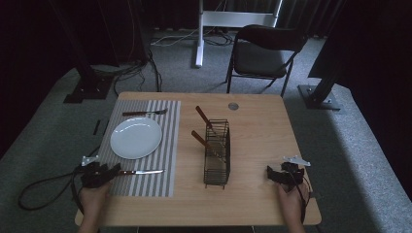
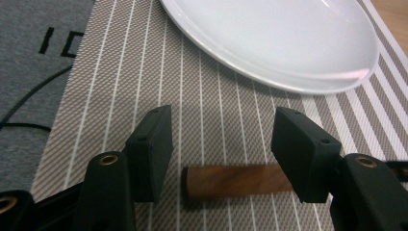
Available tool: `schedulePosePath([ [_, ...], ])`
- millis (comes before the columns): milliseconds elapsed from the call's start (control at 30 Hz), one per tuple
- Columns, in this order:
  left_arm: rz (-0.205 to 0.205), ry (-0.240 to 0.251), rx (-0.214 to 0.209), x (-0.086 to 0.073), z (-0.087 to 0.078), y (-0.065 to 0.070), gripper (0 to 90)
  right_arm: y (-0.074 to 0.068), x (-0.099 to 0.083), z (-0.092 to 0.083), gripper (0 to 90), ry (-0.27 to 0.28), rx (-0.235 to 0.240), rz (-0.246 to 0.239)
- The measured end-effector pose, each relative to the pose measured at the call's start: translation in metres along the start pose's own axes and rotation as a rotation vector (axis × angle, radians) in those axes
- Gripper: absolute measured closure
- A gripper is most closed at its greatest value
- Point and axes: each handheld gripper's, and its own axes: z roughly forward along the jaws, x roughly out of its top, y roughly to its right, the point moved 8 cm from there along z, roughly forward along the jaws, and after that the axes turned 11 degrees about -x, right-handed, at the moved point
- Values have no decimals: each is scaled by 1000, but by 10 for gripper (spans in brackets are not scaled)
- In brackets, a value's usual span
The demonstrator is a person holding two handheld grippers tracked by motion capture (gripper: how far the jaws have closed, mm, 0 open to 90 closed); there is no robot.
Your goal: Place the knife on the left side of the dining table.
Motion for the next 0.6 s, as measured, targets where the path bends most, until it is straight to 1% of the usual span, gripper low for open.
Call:
schedulePosePath([
  [33, 2, 3, 0, -1, -2, 1, 406, 0, 0, 0, 119, 0, 0, 0],
  [133, 27, 7, 8, -3, -10, 1, 406, 0, 0, 0, 119, 0, 0, 0],
  [167, 38, 1, 12, -4, -12, 1, 406, 0, 0, 0, 119, 0, 0, 0],
  [200, 33, 4, 7, -5, -14, 2, 406, 0, 0, 0, 119, 0, 0, 0],
  [300, 41, -2, -5, -10, -20, 2, 406, 0, 0, 0, 119, 0, 0, 0],
  [333, 37, 0, -11, -12, -22, 3, 406, 0, 0, 0, 119, 0, 0, 0],
  [367, 36, 1, -10, -14, -24, 3, 406, 0, 0, 0, 119, 0, 0, 0],
  [500, 57, -11, -13, -23, -31, 5, 406, 0, 0, 0, 119, 0, 0, 0],
  [600, 55, -13, -16, -28, -37, 6, 406, 0, 0, 0, 119, 0, 0, 0],
])
